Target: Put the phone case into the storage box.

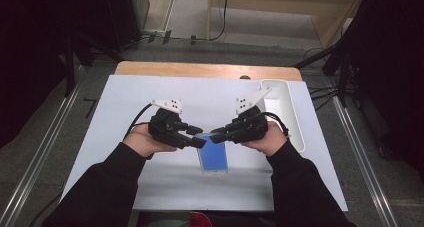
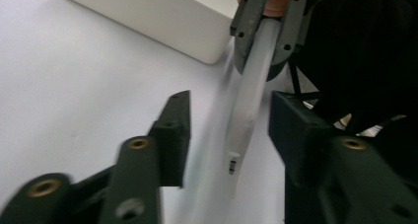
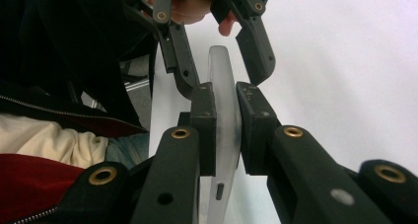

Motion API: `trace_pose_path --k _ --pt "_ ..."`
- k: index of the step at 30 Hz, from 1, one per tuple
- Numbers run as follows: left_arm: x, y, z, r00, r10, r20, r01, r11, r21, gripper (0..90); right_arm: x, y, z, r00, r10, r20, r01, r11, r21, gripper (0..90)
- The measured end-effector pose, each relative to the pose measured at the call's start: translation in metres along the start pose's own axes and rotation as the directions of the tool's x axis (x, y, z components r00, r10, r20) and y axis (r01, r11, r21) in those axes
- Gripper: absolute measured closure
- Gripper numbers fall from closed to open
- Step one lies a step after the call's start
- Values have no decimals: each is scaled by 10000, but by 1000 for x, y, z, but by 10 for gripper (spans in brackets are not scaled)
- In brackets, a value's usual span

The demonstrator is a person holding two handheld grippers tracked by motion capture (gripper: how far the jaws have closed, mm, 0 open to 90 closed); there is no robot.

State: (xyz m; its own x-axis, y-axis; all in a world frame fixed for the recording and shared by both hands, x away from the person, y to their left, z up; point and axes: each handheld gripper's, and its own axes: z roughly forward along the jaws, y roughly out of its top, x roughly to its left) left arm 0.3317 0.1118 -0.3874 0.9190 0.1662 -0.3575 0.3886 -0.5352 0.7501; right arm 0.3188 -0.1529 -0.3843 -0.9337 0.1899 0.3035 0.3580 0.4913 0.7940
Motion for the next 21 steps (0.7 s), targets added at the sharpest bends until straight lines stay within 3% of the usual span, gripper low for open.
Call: trace_pose_path --k 6,10,21 --pt "-1 0 2 9999 59 137 -62 9997 252 644 -1 0 2 9997 87 -239 -86 10000 36 773" --pt "0 -1 2 9996 -186 209 176 9986 495 699 -1 0 2 9993 136 -343 -135 9999 28 772" --pt "-2 -1 2 9985 194 511 -212 9992 349 769 -2 -1 3 9983 201 -554 -197 9998 79 773"
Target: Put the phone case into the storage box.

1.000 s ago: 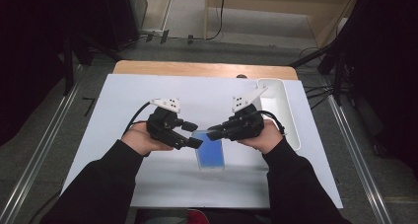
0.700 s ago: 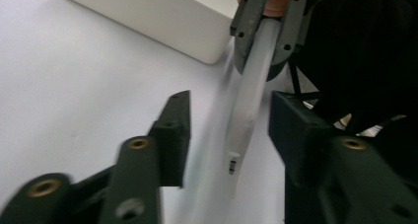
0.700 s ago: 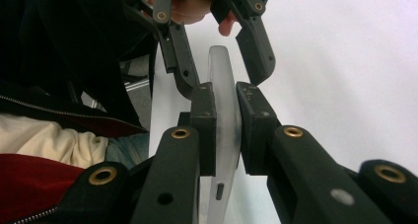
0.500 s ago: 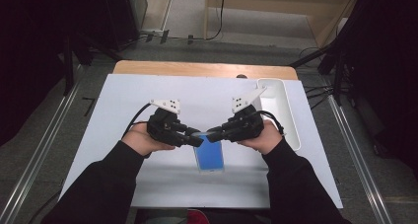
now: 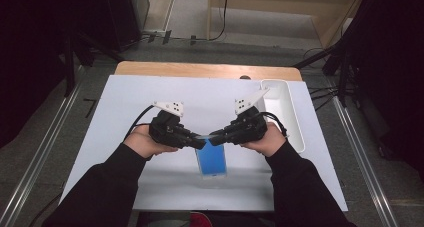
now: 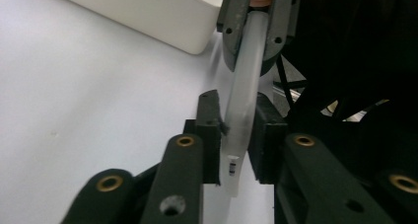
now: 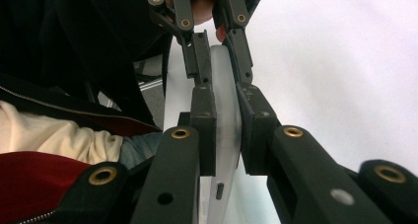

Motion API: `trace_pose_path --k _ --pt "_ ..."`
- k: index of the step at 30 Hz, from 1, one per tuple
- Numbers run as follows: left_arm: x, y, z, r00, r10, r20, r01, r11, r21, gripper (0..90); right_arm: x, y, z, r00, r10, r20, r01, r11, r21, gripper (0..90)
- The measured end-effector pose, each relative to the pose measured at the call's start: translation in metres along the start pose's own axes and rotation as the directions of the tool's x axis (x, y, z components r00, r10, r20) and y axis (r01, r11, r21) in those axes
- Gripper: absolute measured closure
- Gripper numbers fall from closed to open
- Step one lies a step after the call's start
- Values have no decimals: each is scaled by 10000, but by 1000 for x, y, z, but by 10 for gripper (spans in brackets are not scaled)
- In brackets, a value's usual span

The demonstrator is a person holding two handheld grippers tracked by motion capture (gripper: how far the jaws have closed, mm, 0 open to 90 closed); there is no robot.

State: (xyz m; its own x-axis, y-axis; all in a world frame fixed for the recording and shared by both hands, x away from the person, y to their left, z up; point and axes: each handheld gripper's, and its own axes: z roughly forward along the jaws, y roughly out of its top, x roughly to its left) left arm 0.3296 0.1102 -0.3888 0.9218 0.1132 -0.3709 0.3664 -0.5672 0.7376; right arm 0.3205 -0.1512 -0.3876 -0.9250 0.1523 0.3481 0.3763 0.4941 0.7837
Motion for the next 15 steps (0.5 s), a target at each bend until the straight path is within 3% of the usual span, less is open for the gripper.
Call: trace_pose_path --k 7,11,15 --pt "0 0 1 9999 -9 169 8 10000 82 786 -2 -1 0 9997 136 -210 -136 9999 -11 773" --pt "0 0 1 9999 159 25 -159 9999 -3 789 -2 -1 0 9995 227 -238 -226 9997 27 772" --pt "0 0 1 10000 -41 -30 41 10000 65 792 -3 -2 0 9992 361 -187 -360 9993 26 771"
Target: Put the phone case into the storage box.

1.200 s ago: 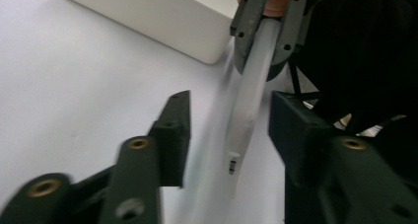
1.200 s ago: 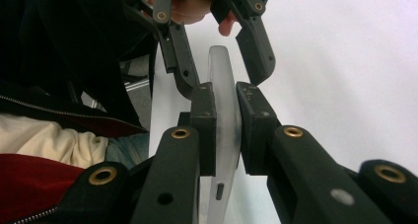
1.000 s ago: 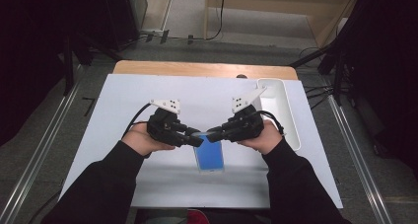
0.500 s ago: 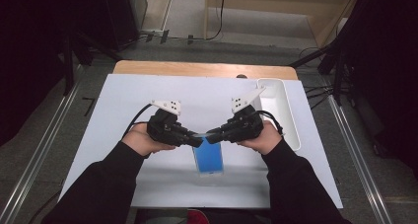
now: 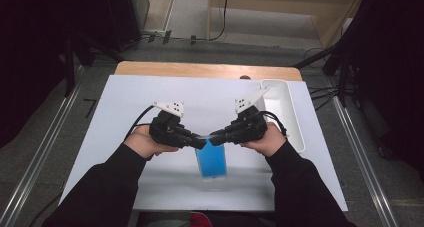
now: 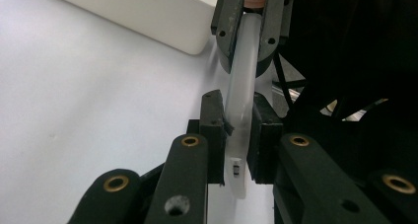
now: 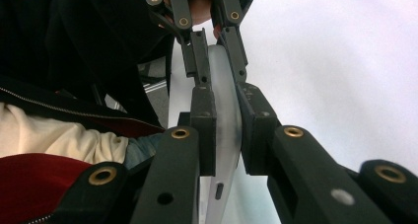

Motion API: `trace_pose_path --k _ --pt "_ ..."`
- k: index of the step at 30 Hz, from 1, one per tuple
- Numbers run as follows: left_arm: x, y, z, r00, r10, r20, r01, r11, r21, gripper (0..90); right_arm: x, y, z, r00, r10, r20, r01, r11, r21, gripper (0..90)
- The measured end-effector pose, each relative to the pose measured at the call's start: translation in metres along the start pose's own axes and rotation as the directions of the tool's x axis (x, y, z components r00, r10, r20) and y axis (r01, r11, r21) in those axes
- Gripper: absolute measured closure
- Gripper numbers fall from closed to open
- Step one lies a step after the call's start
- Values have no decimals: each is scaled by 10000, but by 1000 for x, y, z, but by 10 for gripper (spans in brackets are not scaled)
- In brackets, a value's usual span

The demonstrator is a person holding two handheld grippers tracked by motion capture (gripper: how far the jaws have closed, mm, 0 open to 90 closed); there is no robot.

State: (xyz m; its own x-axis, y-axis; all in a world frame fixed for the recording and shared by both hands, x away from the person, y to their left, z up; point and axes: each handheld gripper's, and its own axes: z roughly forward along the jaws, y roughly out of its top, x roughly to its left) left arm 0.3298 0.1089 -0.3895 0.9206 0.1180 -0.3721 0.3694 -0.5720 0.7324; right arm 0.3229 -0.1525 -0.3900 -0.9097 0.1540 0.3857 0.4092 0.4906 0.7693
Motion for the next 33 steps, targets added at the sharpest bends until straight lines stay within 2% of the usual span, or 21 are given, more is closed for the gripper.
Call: trace_pose_path --k 9,13,17,21,27,30,33 --pt "-1 1 -1 9999 -160 35 160 9998 92 795 -1 -1 1 9997 217 -147 -217 9998 -36 762" --pt "-1 1 -2 9999 -118 3 118 9999 42 796 -1 -1 1 9998 186 -104 -186 9998 -7 761" --pt "-3 1 -1 9999 -84 -61 84 10000 20 797 -1 -1 1 9994 349 -57 -349 9994 -9 750" --pt "-3 1 -2 9998 -215 54 215 9998 61 798 -1 -1 1 9995 327 2 -327 9995 -9 740" --pt "-1 0 -3 9996 -280 46 279 9996 64 799 1 -1 -2 9996 265 99 -260 9988 -422 605" --pt "0 0 -5 9991 -412 77 411 9991 46 798 3 0 -5 9992 185 363 -164 9982 -574 556" --pt "0 0 -7 9987 -503 125 502 9987 95 797 4 -1 -7 9978 293 601 -247 9968 -758 452"
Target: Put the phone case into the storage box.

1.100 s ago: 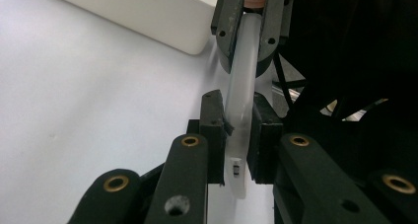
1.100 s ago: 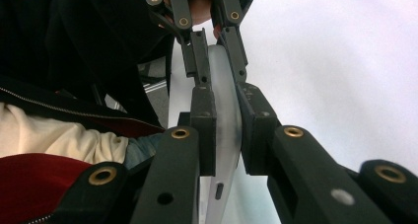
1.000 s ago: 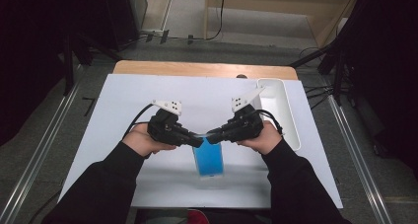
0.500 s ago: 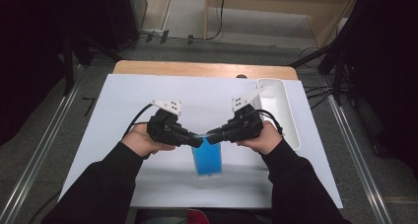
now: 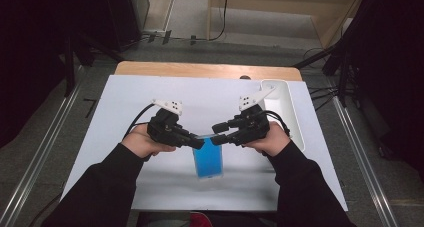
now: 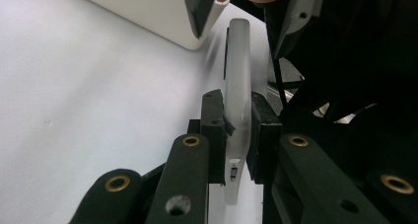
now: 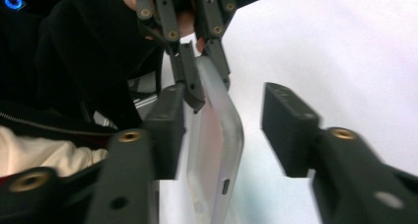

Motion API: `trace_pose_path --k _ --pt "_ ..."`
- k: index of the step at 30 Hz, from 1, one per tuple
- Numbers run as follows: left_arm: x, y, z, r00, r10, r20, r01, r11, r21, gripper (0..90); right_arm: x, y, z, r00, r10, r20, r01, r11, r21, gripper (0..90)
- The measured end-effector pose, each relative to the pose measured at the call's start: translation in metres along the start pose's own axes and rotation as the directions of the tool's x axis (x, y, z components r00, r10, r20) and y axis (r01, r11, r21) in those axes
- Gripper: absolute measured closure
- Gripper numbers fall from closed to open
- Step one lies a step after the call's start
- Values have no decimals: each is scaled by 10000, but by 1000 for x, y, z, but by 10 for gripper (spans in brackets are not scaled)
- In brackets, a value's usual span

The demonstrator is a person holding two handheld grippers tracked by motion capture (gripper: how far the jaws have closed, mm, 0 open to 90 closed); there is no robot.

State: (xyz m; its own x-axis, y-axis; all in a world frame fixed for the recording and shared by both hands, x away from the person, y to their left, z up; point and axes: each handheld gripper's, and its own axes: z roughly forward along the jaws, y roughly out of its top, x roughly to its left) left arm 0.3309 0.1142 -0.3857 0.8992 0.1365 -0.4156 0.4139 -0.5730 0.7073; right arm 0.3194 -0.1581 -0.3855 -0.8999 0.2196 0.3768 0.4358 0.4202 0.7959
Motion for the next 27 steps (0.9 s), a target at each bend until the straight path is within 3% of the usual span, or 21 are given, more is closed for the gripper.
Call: trace_pose_path --k 2,6,10,14,15,16,18,21,24,27 --pt "0 0 -2 9999 61 -101 -60 9999 90 797 2 0 -2 9993 -38 359 41 10000 -85 411" --pt "-1 0 -6 9997 -219 -108 219 9998 -10 796 3 0 -8 9939 256 1072 -239 9996 -172 358" --pt "-2 1 -8 9996 -152 -239 153 9999 36 796 3 0 -12 9792 564 1948 -487 9978 -443 311" --pt "-4 2 -10 9992 -234 -319 236 9997 60 795 4 -1 -11 9643 622 2572 -505 9974 -519 287" --pt "-4 2 -10 9992 -234 -319 236 9997 60 795 4 -1 -11 9643 622 2572 -505 9974 -519 287" --pt "-4 2 -10 9990 -260 -371 264 9996 87 795 5 -2 -8 9511 746 2996 -654 9970 -407 274" --pt "-2 2 -9 9965 -645 -525 656 9977 193 795 5 -3 -6 9454 794 3160 -697 9967 -419 273" --pt "-2 1 -10 9961 -665 -584 677 9975 190 795 5 -6 -3 9366 824 3405 -698 9964 -490 248" --pt "-3 2 -11 9963 -634 -582 643 9978 142 795 3 -9 0 9129 1164 3912 -993 9930 -639 246" --pt "-3 2 -12 9959 -631 -650 642 9978 151 795 2 -12 2 8977 1354 4193 -1110 9904 -823 231"
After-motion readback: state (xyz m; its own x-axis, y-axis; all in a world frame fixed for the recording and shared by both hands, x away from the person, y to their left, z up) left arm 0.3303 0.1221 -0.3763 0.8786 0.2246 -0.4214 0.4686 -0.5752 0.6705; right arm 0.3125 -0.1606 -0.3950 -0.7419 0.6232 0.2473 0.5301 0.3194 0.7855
